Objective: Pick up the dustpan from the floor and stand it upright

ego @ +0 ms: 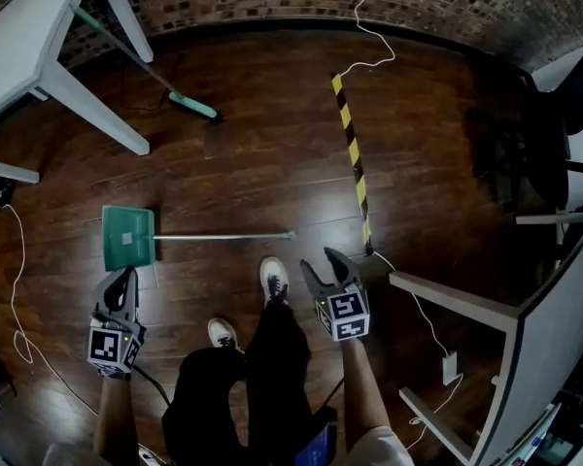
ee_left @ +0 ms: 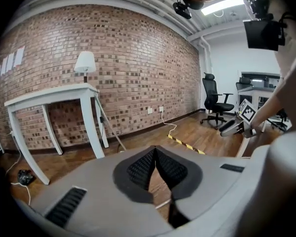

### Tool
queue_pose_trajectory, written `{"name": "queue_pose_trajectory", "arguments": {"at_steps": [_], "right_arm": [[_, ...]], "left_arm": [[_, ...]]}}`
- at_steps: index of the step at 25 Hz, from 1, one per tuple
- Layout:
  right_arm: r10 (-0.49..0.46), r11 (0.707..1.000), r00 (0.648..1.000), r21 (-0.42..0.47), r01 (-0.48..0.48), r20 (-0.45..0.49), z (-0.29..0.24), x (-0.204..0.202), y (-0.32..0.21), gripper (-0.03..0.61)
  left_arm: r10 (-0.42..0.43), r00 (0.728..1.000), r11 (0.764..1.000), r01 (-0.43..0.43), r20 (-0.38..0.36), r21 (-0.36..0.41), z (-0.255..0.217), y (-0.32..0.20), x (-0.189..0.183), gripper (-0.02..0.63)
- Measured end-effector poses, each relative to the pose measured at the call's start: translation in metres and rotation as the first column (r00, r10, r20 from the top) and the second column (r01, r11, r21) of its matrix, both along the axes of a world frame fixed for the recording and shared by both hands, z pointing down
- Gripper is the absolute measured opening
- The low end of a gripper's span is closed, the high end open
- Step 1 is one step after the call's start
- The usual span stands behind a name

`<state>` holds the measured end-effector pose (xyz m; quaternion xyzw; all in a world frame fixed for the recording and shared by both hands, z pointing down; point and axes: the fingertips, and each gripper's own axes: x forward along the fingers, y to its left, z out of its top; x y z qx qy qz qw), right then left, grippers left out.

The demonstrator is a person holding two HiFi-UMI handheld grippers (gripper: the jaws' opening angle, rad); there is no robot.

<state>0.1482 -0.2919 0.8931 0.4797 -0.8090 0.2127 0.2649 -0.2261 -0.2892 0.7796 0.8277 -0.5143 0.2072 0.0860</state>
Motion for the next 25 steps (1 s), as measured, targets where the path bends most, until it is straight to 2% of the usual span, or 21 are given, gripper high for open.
{"name": "queue_pose_trajectory", "arguments": {"at_steps": [6,9,12,15,18,22,25], "right_arm": [[-0.035,0.998,0.997,-0.05,0.032,-0.065,0.151,0.004,-0.006,0.249],[-0.02,0.997,0.999,-0.075,0.017,-0.05,0.217,0.006,-0.005,0.27],[-0.036,0.996,0.997,-0.085,0.03,-0.075,0.276,0.008,-0.011,0.275],[-0.056,0.994,0.993,-0.103,0.045,-0.107,0.331,0.012,-0.014,0.275],[-0.07,0.986,0.991,-0.158,0.051,-0.118,0.378,0.016,-0.012,0.275],[-0.028,0.983,0.995,-0.184,0.009,-0.101,0.414,0.018,-0.022,0.275],[-0.046,0.984,0.99,-0.176,0.022,-0.131,0.428,0.016,-0.031,0.275]], "left_arm": [[0.027,1.0,1.0,-0.027,-0.001,-0.016,0.126,-0.031,0.002,-0.008],[0.047,0.999,0.999,-0.047,-0.007,-0.013,0.175,-0.042,0.003,-0.009],[0.055,0.998,0.998,-0.055,-0.031,0.01,0.216,-0.06,0.004,-0.008],[0.041,0.998,0.999,-0.041,-0.038,0.012,0.243,-0.074,0.006,-0.009],[0.031,0.999,0.999,-0.031,-0.027,0.02,0.259,-0.081,0.005,-0.009],[0.019,1.0,0.999,-0.019,-0.019,0.032,0.278,-0.083,-0.003,-0.008],[0.012,1.0,1.0,-0.011,-0.017,0.02,0.289,-0.081,-0.004,-0.008]]}}
